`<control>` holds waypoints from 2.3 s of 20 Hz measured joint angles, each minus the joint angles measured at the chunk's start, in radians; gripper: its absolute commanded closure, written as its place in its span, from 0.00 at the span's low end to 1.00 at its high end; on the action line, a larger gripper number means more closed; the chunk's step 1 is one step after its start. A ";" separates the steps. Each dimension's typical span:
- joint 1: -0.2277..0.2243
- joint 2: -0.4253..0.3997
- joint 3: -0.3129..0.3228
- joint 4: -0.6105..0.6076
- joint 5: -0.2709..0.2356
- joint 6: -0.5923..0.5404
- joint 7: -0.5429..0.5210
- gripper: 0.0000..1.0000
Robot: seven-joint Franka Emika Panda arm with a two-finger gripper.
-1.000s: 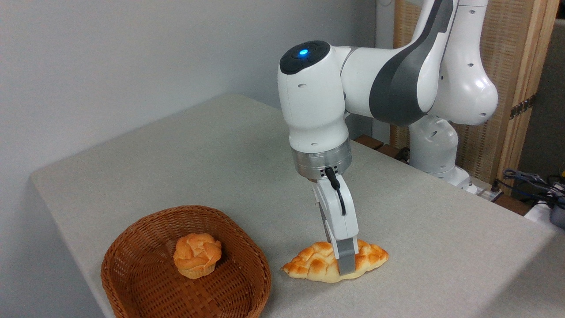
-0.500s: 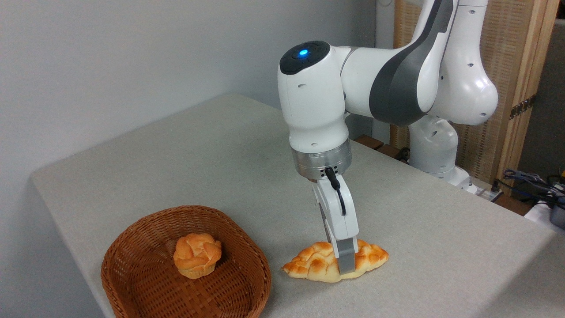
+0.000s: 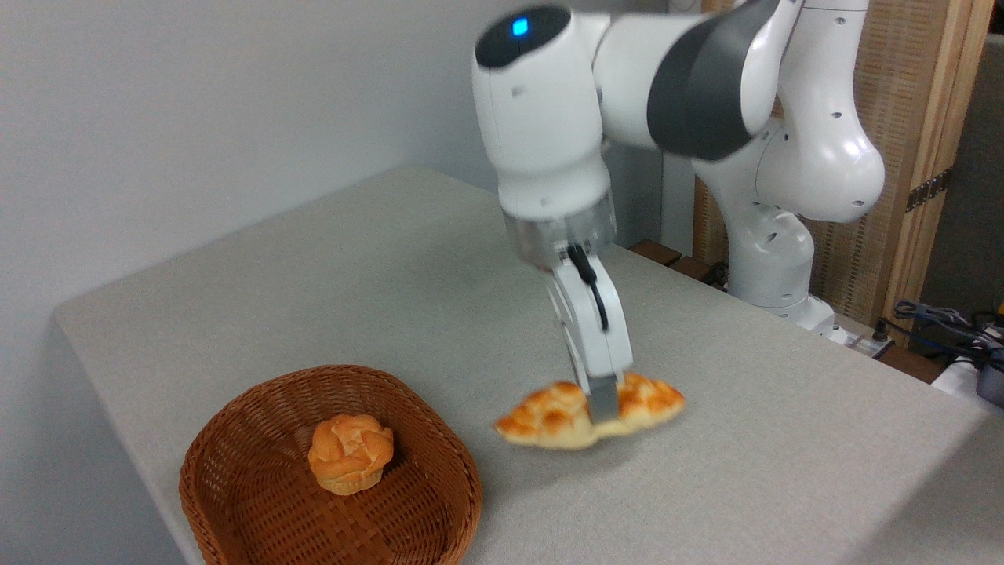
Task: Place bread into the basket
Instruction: 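Lift the croissant roll and carry it over the wicker basket, then lower the croissant roll into the basket beside the orange bun, then open the gripper and raise it away from the basket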
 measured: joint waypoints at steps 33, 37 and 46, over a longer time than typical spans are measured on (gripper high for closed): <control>-0.005 0.468 -0.111 0.557 -0.207 0.120 -0.475 0.00; -0.003 0.403 -0.111 0.561 -0.207 0.041 -0.475 0.00; 0.128 0.167 -0.310 0.567 -0.122 -0.300 -0.592 0.00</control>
